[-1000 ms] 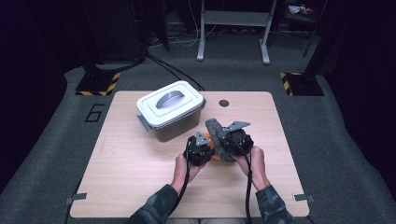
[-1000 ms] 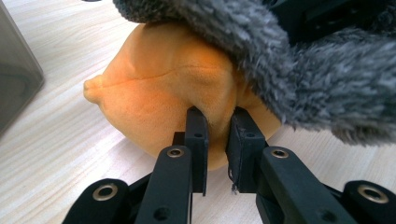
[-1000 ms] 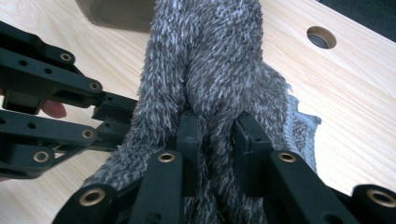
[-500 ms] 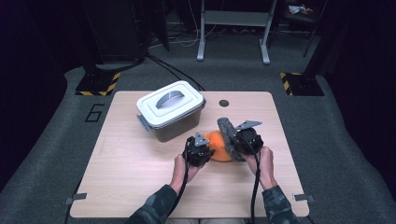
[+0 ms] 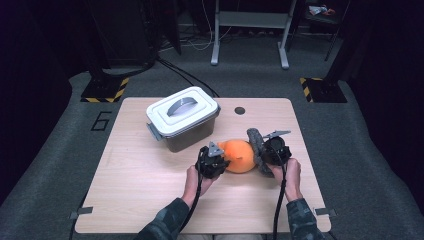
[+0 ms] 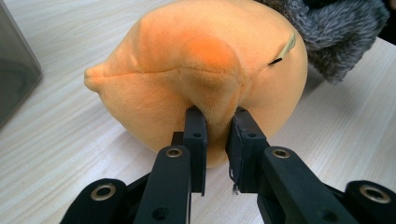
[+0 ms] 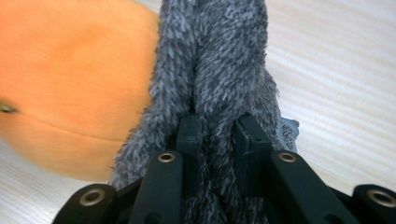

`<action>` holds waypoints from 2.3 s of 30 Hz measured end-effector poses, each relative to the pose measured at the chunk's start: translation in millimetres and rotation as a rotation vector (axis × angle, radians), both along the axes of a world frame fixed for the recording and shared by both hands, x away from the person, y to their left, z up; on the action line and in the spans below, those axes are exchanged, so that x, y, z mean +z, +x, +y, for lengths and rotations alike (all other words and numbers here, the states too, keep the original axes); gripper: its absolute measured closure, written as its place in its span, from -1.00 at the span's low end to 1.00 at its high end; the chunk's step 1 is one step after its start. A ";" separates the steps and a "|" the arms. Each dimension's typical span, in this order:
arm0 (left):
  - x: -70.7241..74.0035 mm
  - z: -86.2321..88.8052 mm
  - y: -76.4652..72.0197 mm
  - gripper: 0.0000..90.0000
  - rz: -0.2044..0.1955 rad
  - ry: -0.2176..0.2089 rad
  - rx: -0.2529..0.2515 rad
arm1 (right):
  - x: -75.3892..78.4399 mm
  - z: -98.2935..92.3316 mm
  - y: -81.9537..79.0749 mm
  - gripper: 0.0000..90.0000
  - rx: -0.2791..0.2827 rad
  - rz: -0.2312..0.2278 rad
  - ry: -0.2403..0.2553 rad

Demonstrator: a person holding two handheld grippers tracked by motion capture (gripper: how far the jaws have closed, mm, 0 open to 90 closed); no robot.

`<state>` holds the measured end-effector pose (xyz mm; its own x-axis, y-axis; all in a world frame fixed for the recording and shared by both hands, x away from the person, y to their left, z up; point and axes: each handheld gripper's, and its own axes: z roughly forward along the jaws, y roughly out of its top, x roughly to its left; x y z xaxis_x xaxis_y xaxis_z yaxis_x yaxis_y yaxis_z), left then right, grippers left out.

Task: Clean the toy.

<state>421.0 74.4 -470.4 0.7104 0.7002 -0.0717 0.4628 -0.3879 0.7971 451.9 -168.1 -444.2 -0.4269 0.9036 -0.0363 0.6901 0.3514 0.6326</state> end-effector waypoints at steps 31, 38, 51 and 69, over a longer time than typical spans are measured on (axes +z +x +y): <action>-0.4 1.8 -0.2 0.73 -0.001 -0.004 -0.001 | 47.1 6.5 -20.2 0.64 0.055 -0.079 0.073; 0.0 1.3 -0.5 0.73 -0.008 0.000 -0.006 | 54.9 51.6 -24.5 0.64 0.181 -0.098 0.050; -0.7 1.6 -0.1 0.74 -0.008 0.003 -0.009 | 38.5 72.5 -20.9 0.65 0.223 -0.091 -0.019; -2.1 2.2 0.6 0.73 -0.002 0.000 -0.012 | 21.1 19.9 -11.4 0.64 0.070 -0.044 0.000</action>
